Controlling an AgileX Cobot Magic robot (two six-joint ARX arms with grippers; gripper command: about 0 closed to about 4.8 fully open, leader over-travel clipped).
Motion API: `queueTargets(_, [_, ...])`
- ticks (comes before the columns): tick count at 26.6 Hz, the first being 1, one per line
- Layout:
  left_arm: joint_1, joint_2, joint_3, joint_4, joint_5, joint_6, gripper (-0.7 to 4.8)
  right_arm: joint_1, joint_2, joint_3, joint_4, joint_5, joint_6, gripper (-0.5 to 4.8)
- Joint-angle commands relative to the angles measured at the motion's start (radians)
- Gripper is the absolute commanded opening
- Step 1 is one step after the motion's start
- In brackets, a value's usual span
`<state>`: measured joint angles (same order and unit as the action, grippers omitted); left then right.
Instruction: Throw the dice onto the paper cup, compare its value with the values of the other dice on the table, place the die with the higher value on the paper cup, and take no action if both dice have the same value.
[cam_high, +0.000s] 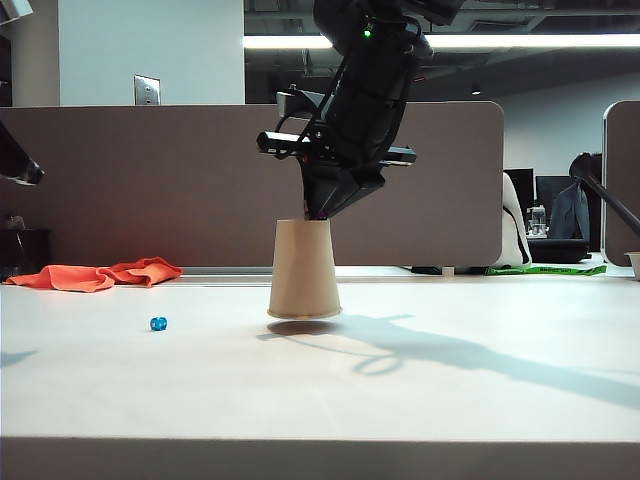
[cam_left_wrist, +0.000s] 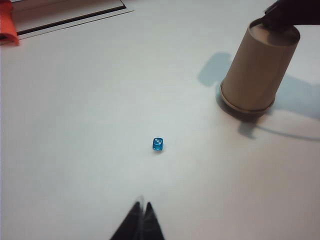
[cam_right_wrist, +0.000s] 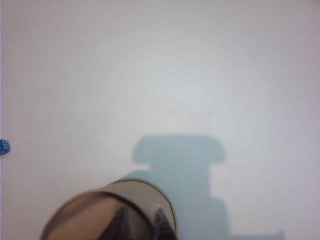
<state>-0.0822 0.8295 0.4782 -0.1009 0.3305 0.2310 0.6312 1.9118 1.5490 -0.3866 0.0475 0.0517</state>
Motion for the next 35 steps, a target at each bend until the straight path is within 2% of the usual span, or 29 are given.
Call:
queueTargets(1, [0.0, -0.001, 0.004, 0.004, 0.006, -0.003, -0.06, 0.002, -0.005, 0.003, -0.013, -0.018, 0.002, 0.85])
queueTargets(13, [0.0, -0.001, 0.004, -0.017, 0.007, -0.003, -0.05, 0.003, -0.005, 0.003, -0.046, -0.031, 0.005, 0.86])
queueTargets(16, [0.0, -0.001, 0.004, -0.02, 0.007, -0.003, -0.05, 0.004, -0.005, 0.003, -0.054, -0.046, 0.008, 1.21])
queueTargets(35, [0.0, -0.001, 0.004, -0.021, 0.007, -0.003, -0.05, 0.015, 0.008, 0.002, -0.066, -0.048, 0.009, 1.21])
